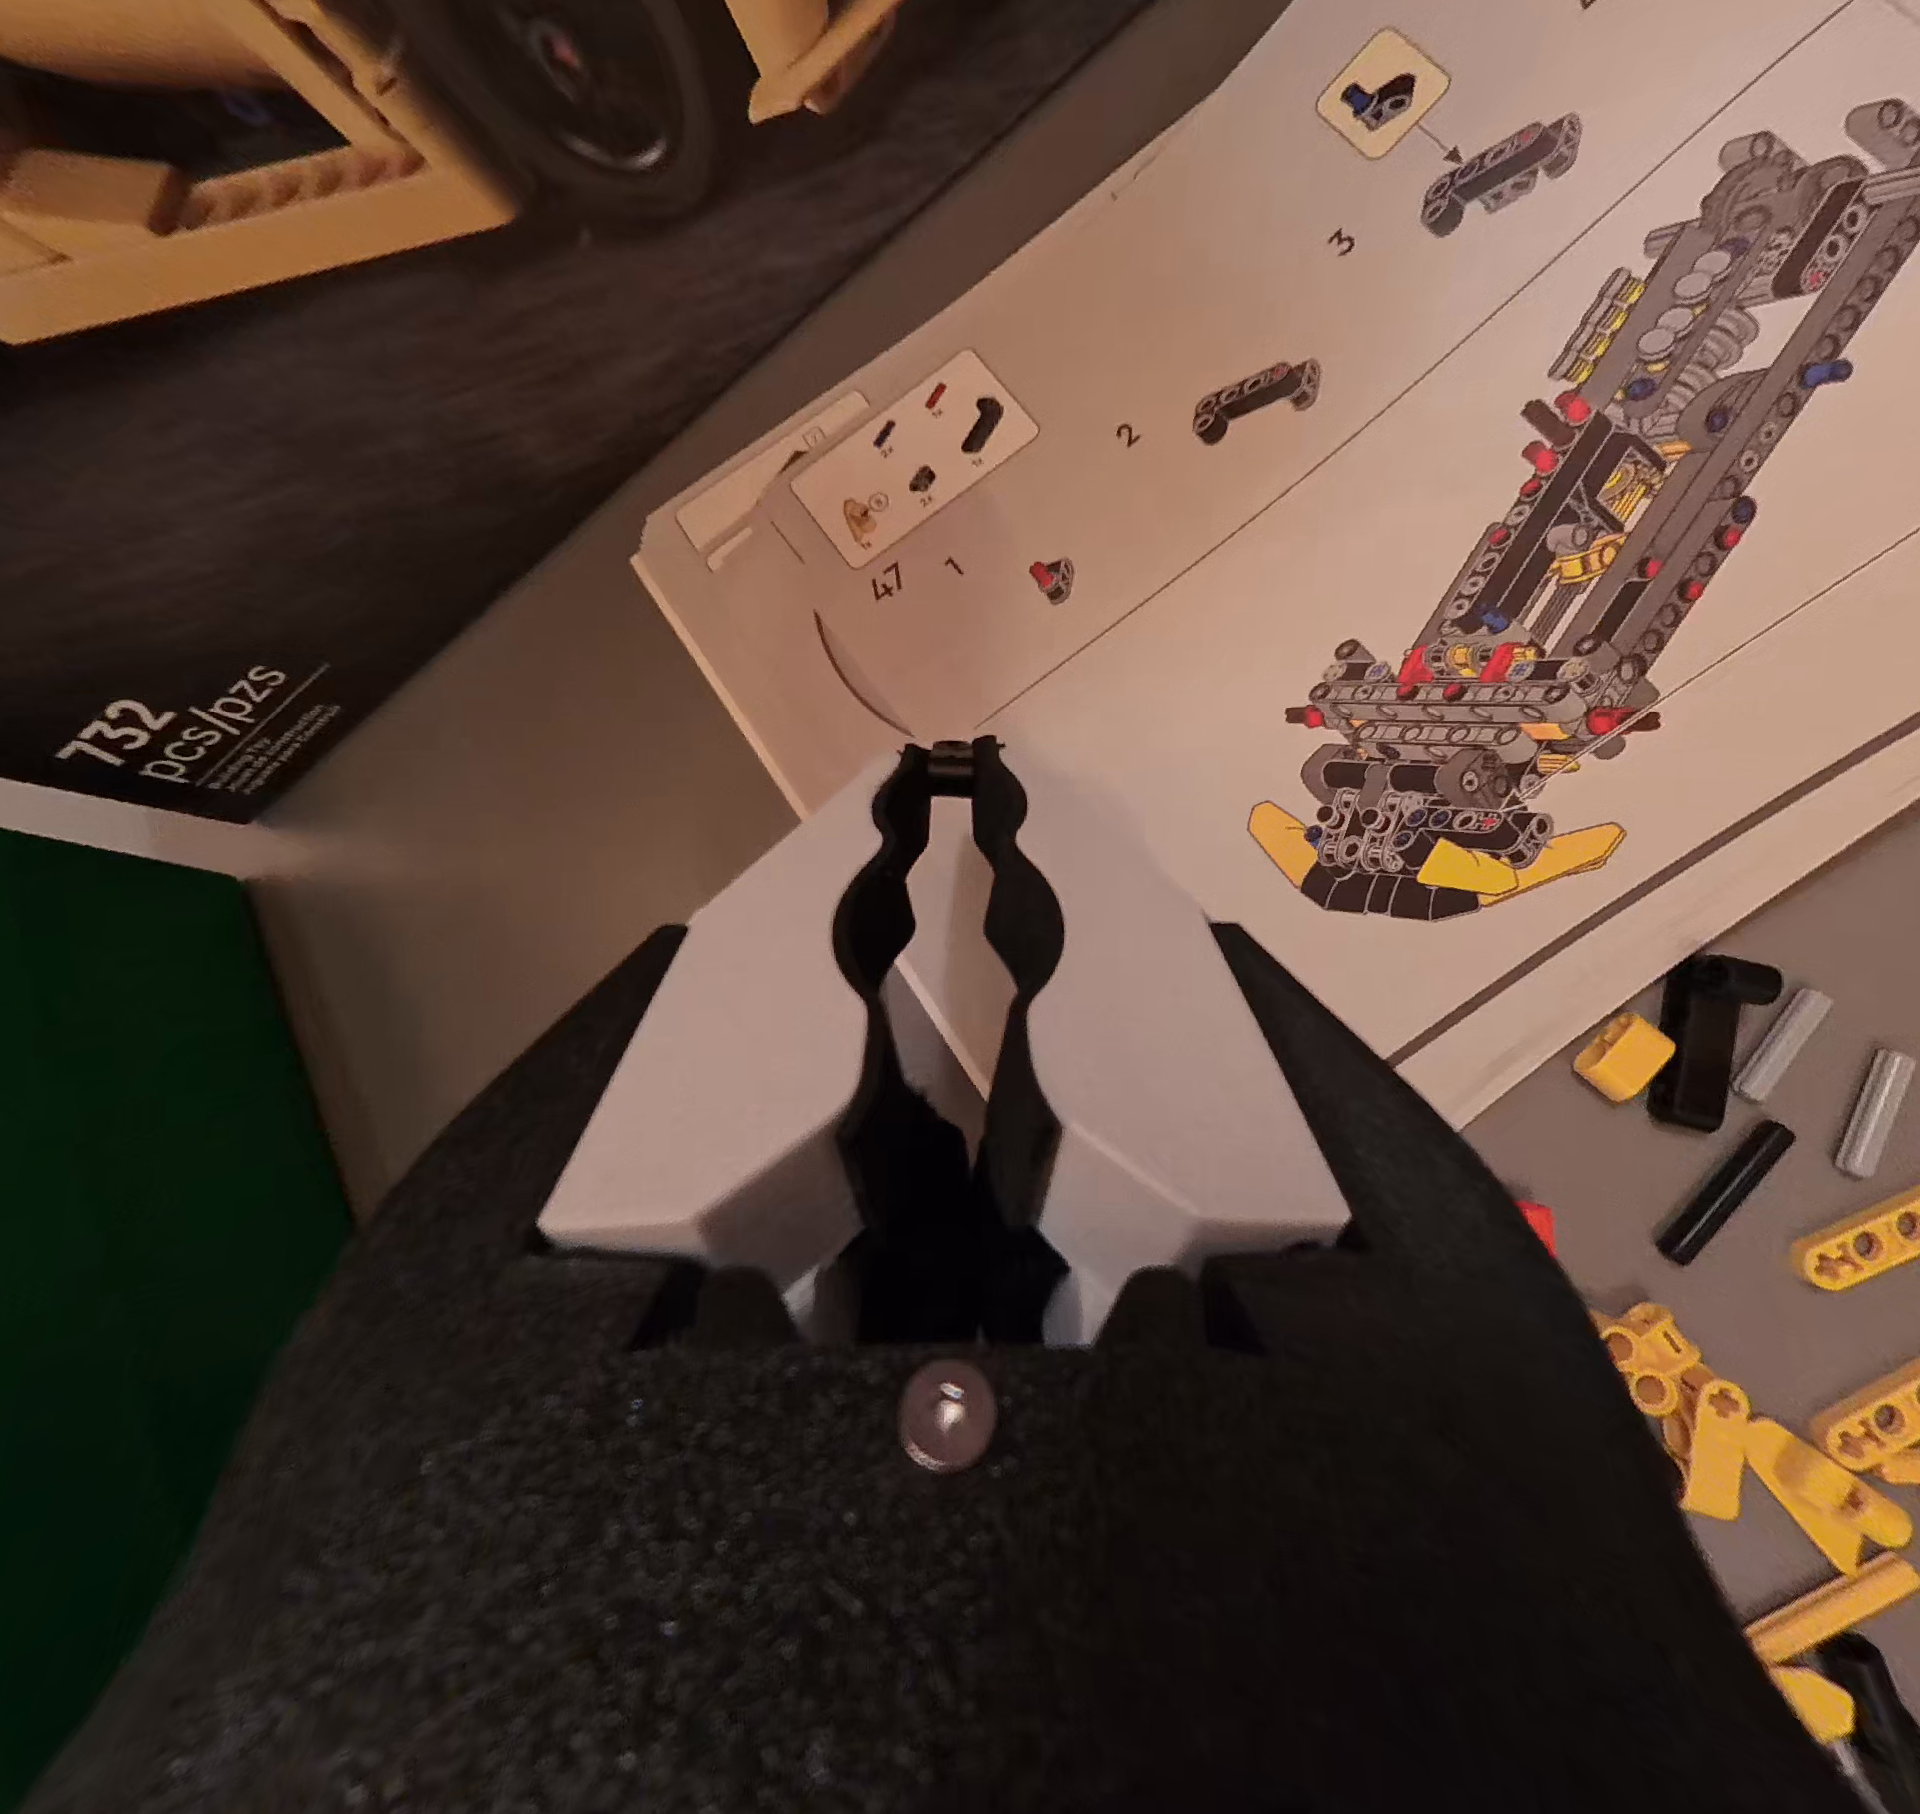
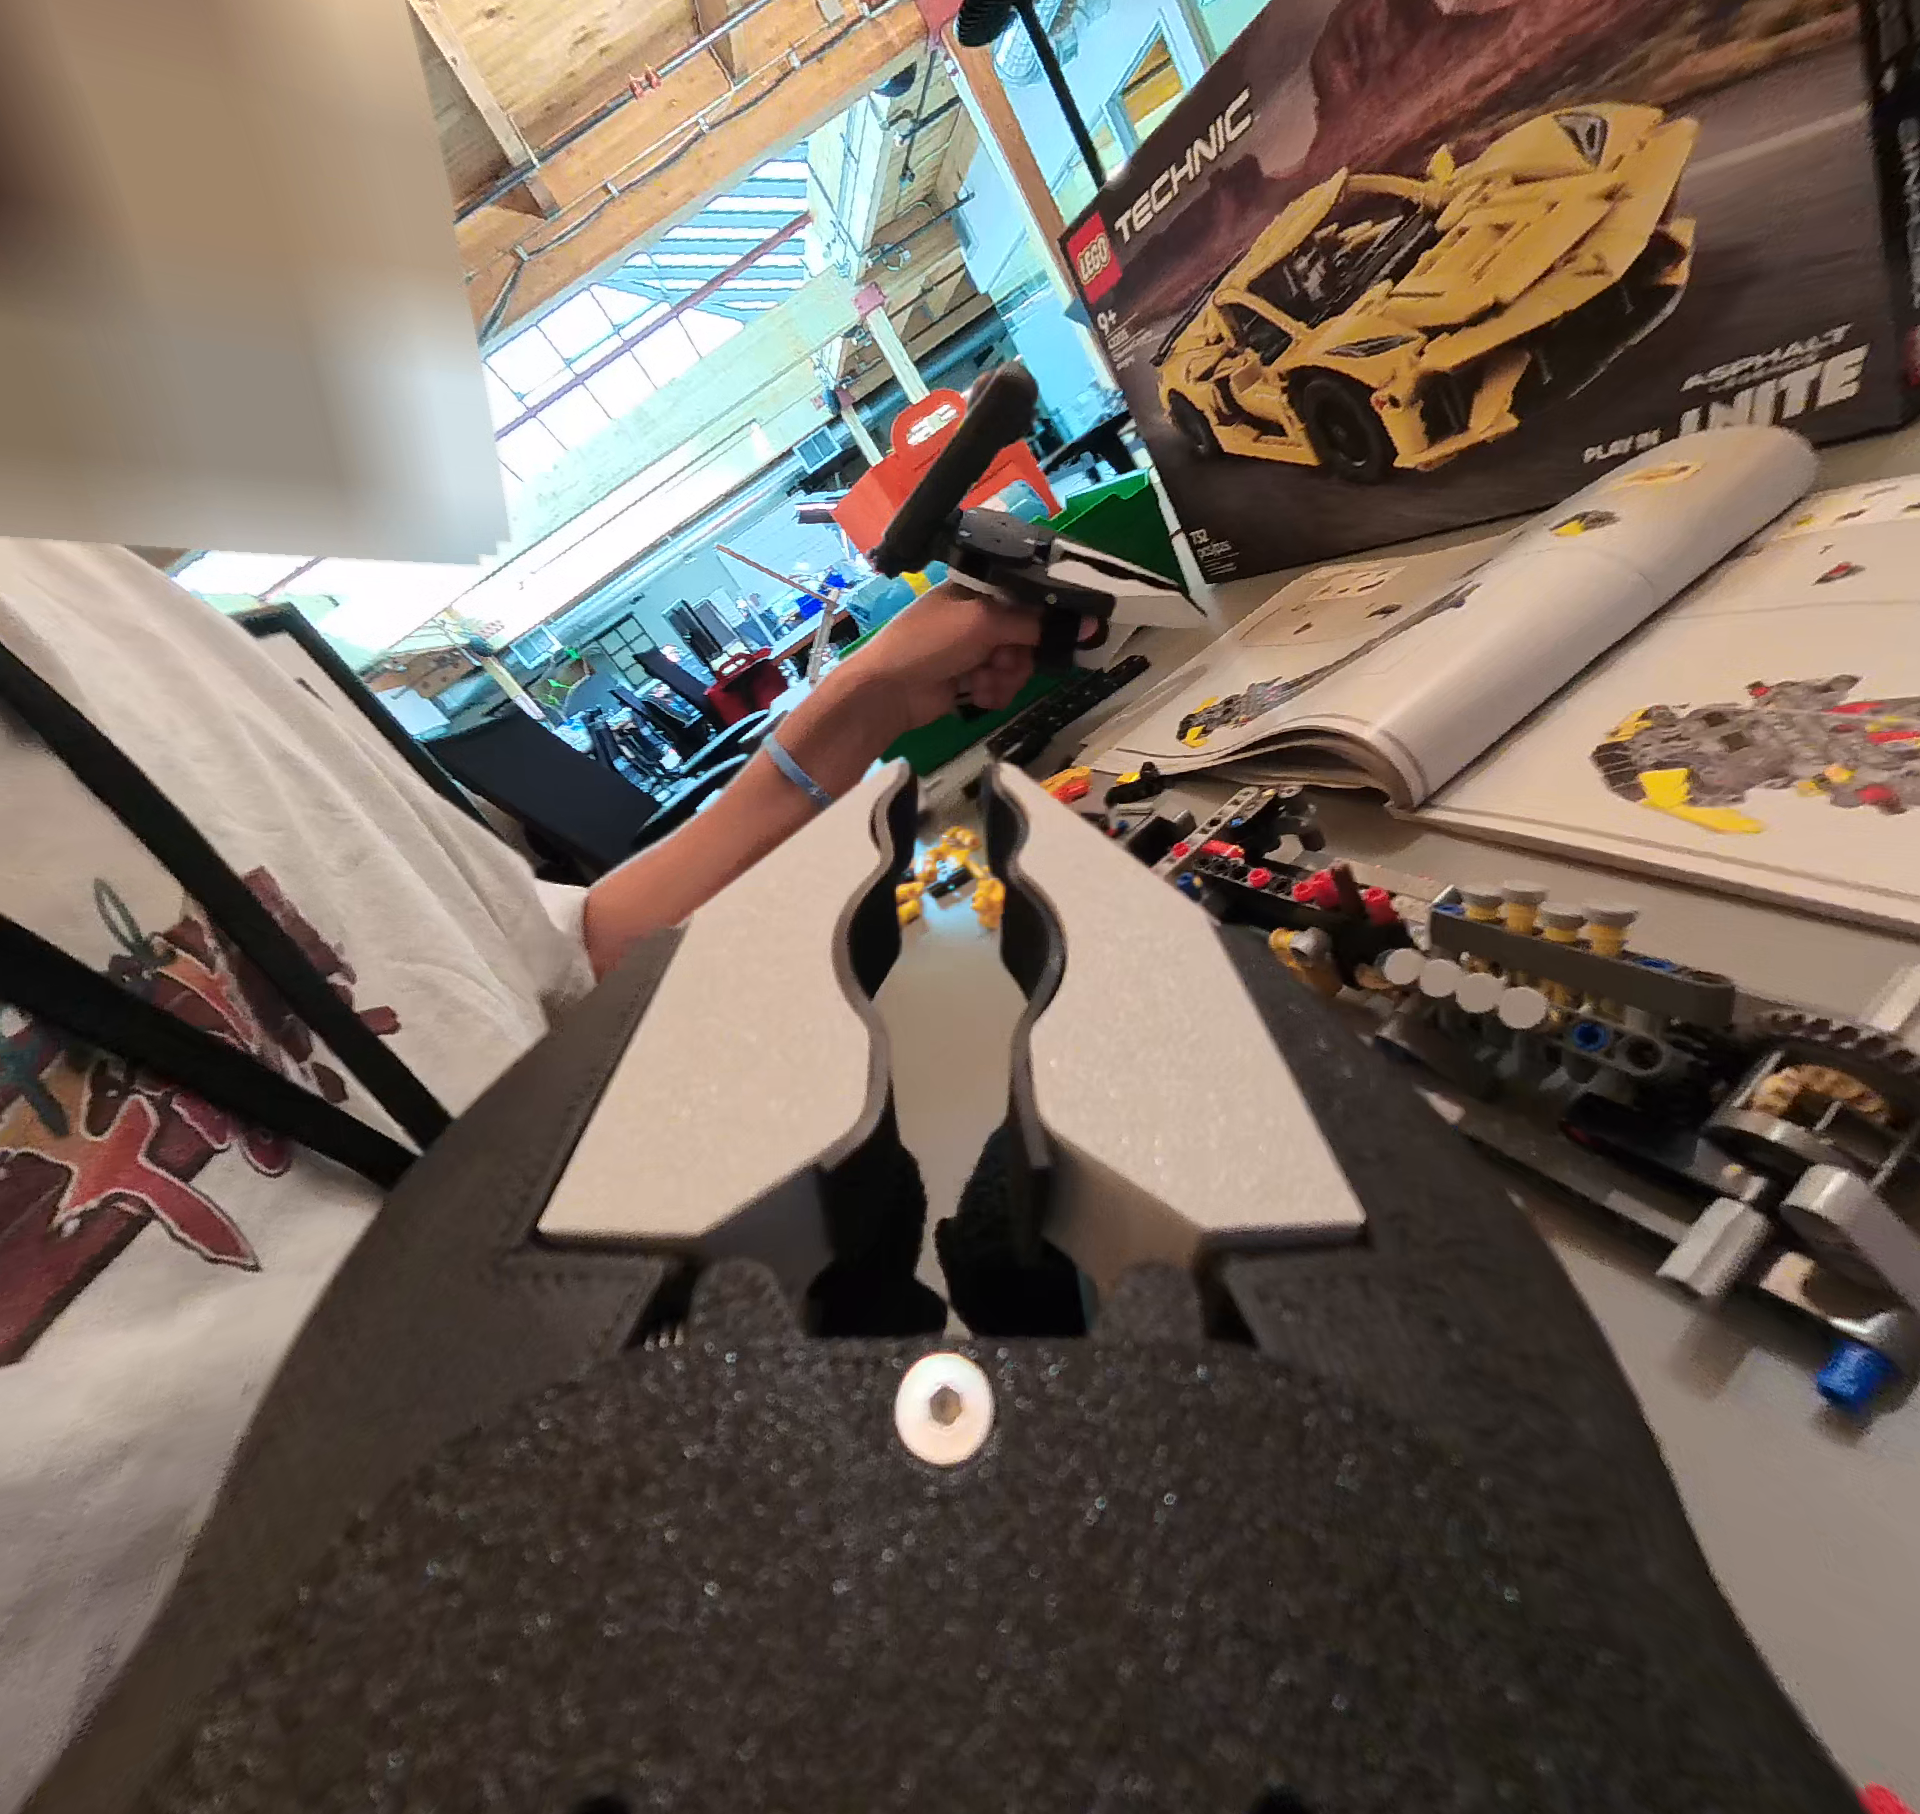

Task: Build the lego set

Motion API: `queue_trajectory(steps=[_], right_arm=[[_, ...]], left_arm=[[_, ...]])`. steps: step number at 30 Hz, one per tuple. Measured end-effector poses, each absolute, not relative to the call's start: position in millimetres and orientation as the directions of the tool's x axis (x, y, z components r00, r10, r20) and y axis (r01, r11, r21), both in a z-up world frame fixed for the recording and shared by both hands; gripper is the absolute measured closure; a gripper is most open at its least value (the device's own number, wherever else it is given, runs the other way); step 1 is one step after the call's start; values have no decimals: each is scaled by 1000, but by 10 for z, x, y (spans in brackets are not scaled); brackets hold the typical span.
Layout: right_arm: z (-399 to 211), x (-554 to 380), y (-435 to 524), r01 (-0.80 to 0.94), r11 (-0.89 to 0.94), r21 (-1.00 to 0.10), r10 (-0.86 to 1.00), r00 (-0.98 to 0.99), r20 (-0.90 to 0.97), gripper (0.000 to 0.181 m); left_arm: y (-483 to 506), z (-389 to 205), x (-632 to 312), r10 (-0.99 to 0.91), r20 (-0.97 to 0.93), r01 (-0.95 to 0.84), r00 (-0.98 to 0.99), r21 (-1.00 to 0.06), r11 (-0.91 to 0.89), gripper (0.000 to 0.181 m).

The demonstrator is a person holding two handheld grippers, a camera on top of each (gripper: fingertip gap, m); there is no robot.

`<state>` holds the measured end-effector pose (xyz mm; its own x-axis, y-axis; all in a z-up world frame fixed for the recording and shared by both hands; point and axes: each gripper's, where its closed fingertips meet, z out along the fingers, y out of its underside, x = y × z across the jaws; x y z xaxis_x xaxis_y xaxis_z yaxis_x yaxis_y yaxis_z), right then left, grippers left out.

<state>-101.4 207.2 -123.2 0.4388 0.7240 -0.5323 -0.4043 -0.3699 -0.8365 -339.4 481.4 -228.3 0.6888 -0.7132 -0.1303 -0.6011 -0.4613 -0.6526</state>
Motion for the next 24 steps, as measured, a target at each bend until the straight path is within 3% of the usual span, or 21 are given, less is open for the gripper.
queue_trajectory(steps=[6,9,11,14,24], right_arm=[[-1211,-673,2246,-279,-106,-954,611,739,-284,169],[-1335,-327,2214,-57,-137,-989,486,866,-118,168],[-1531,-235,2042,128,-292,-948,528,848,-48,166],[-1898,-254,1671,303,-485,-820,633,769,-91,165],[-2359,-263,1551,530,-486,-695,740,672,-6,168]], left_arm=[[4801,-2140,-3248,-738,-131,-578,662,-716,-391,175],[4630,-1899,-2906,-807,-62,-501,588,-810,-303,175],[4404,-1705,-2617,-868,-13,-435,497,-869,-236,175],[3938,-1496,-2200,-947,84,-351,310,-916,-197,174],[2677,-1386,-1595,-984,76,-341,-162,-940,-16,175]])
